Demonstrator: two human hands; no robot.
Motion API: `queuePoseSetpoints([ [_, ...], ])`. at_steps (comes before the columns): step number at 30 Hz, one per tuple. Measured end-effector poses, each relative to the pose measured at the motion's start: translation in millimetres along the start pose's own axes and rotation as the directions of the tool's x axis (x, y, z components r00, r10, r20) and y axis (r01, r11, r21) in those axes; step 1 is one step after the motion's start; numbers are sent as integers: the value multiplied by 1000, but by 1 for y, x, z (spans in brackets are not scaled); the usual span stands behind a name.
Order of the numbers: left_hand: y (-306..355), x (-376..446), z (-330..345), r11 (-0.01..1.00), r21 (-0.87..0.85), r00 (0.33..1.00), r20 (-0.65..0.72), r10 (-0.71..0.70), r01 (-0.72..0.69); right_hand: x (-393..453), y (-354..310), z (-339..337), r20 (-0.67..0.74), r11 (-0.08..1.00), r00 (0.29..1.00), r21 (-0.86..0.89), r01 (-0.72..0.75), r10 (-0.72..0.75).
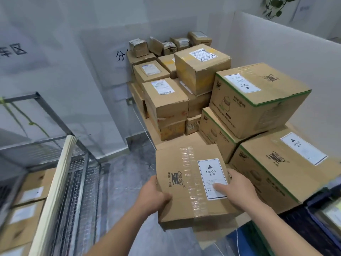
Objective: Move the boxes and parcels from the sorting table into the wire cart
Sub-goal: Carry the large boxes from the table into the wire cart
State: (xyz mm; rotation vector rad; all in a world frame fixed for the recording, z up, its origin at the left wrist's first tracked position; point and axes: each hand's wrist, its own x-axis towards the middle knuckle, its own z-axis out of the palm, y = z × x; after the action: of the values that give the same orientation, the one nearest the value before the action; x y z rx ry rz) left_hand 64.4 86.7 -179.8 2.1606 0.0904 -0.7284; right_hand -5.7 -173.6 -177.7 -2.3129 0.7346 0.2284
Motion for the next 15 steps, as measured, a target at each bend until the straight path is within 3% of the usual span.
queuePoseSetpoints([
  [8, -15, -2, -5, 995, -92, 992, -115, -45, 35, 16, -17, 12, 63, 998, 997, -53, 45, -42],
  [15, -59, -8, -69, 986, -130, 967, -221, -129, 102, 10, -85, 58, 127, 987, 982, -61, 150, -142],
])
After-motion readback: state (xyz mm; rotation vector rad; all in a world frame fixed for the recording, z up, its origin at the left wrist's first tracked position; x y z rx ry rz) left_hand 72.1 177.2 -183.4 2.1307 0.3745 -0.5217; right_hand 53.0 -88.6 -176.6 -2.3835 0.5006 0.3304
